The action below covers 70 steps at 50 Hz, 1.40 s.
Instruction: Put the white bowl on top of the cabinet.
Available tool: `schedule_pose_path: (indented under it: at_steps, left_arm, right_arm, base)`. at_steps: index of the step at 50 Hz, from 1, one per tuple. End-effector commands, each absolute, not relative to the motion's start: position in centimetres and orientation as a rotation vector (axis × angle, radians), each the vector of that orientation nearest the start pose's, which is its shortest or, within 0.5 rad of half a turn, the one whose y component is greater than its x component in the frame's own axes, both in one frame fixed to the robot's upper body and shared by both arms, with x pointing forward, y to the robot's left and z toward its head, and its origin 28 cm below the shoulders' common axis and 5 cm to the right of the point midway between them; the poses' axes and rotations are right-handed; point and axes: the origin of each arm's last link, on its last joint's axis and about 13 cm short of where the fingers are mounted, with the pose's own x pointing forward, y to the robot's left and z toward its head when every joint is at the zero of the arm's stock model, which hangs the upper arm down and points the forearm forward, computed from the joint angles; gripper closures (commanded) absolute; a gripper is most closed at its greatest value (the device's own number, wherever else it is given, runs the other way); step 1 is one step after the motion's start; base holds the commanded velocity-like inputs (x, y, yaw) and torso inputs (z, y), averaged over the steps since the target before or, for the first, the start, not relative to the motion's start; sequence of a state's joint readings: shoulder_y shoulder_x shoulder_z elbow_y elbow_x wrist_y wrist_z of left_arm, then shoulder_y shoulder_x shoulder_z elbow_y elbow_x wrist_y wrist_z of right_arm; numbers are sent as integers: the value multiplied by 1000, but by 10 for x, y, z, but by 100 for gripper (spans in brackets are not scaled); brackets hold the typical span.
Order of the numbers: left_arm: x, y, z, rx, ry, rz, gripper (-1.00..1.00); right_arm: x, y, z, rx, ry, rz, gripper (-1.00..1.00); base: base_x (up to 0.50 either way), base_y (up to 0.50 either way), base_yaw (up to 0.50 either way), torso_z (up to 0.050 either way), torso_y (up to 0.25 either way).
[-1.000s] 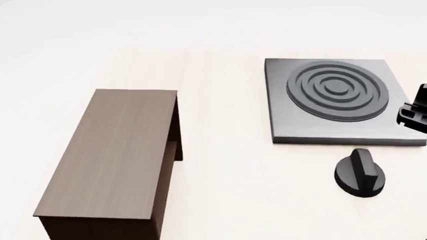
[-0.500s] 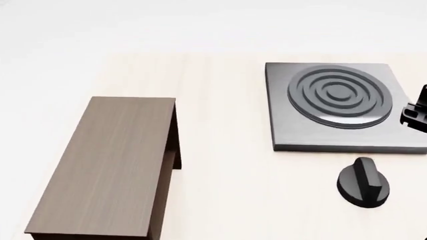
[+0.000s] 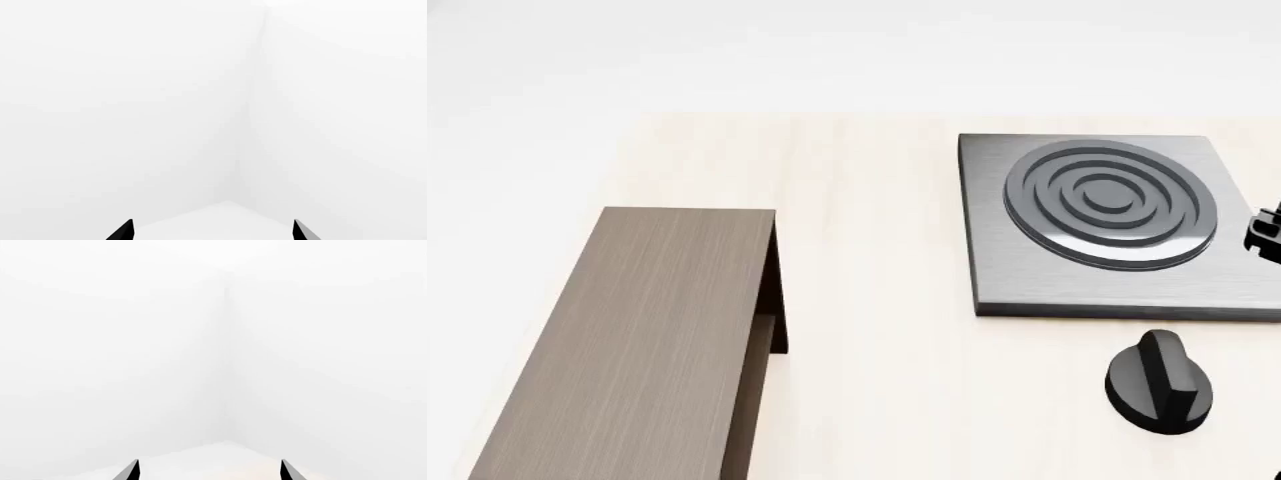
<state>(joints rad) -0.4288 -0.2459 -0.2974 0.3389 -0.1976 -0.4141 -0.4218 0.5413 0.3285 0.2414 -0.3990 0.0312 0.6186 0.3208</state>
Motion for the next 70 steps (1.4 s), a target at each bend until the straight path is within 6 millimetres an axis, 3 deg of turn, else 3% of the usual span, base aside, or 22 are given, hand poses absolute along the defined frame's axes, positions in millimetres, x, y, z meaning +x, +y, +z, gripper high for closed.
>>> schedule_pose_path:
  at_steps: [1,36,70]
  left_arm:
    - [265,309,178,-84,-404,650,-100]
    - [267,310,176,-70,-403,657,-100]
    - [267,312,176,-71,-398,669,-100]
  right_arm:
    - [273,-220,207,-125,-320,-767,-100]
    - [282,-250,196,-85,70,-1169,-100]
    - [283,-254,191,39,257,-1088,-100]
  base:
    - [0,0,0,0,0]
    - [0,0,0,0,0]
    - [0,0,0,0,0]
